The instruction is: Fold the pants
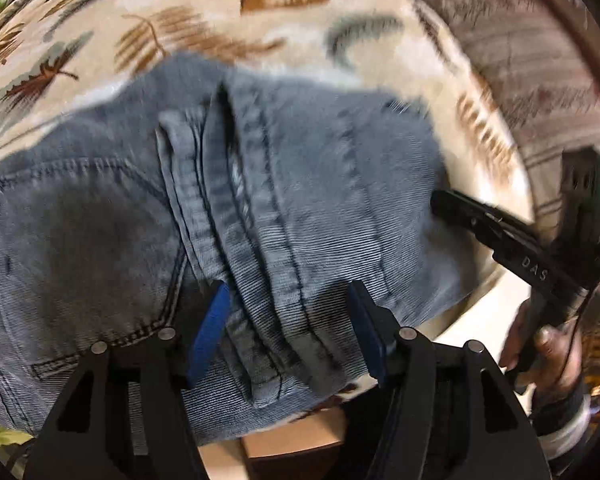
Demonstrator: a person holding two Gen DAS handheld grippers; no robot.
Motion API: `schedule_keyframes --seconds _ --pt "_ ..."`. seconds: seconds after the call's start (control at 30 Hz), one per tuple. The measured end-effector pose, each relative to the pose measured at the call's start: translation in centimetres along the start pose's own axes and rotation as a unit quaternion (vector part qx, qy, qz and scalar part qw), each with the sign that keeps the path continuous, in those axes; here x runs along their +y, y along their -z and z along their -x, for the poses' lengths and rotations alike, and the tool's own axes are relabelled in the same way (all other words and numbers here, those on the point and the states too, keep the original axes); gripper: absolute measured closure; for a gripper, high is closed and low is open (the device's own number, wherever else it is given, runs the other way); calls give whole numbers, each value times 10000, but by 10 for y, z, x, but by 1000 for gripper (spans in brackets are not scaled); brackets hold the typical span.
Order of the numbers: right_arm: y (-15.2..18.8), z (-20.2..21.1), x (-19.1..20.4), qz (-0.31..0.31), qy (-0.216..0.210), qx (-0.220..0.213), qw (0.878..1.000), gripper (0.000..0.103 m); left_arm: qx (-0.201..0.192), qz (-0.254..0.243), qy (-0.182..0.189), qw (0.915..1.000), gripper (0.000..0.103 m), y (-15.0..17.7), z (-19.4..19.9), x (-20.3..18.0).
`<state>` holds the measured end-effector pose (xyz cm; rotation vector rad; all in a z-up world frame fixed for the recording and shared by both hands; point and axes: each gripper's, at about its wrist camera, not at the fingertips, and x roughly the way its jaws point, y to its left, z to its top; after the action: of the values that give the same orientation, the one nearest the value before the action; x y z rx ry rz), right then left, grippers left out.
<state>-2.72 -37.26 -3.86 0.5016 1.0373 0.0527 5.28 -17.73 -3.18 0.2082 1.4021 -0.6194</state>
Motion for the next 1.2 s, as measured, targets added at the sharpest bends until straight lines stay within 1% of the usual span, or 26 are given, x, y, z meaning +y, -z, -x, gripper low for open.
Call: schedule_keyframes --seconds 0.03,0.07,0.13,0.2,0.23,0.3,0.37,0.4,0.5,0.57,0.63,0.67,0.7,0.83,0.9,0.93,0.97,1.03,1.1,1.2 --pt "4 -5 0 55 109 22 9999 76 -112 -116 -104 9998 41 3 0 -4" --pt "5 -5 -1 104 126 -69 9998 76 -150 -232 -186 9994 40 4 1 -8" --pt "5 -4 -1 51 152 -103 9998 76 -154 -290 -245 9992 39 5 1 -11" --pt "2 -1 2 21 204 -50 9998 76 -117 -162 -140 9997 39 4 3 -6" --pt "1 1 4 25 227 -32 9997 72 -68 -53 -56 9999 39 4 5 -2" --pt "3 14 8 25 230 -66 9997 71 -9 136 167 9998 39 6 11 7" --pt "7 31 15 60 32 -218 9997 71 -27 211 376 9991 39 10 17 9" --pt "12 40 20 99 -144 -302 9994 71 -30 211 452 9988 39 13 19 8" --pt "25 48 27 204 -411 -342 9984 71 -68 72 387 9992 39 24 16 1" --pt "36 41 31 269 -449 -199 9984 70 -60 -87 247 9996 38 30 9 -4" --pt "47 25 30 250 -311 29 9992 71 -78 -95 228 9997 34 34 2 -5" --pt "50 21 28 203 -311 29 9993 71 -104 -87 234 9996 31 35 1 -3" --pt "52 21 24 116 -387 -113 9991 71 -124 -79 250 9996 31 35 0 -2" --pt "48 22 20 -132 -450 -52 9989 71 -112 -58 348 9993 31 34 4 2" --pt "44 26 26 -88 -297 6 9995 71 -98 64 504 9987 31 33 13 7" --pt "42 31 30 -49 -239 -46 9997 70 -152 124 611 9979 31 32 20 11" --pt "39 36 33 -23 -218 -138 9997 69 -210 158 660 9975 31 30 25 13" --pt "30 48 38 -26 -247 -390 9989 59 -367 216 688 9967 31 22 36 19" --pt "21 52 41 -103 -252 -553 9981 52 -406 288 662 9966 31 16 39 23" --pt "10 41 44 -206 -238 -506 9982 52 -345 442 712 9959 31 9 34 32"
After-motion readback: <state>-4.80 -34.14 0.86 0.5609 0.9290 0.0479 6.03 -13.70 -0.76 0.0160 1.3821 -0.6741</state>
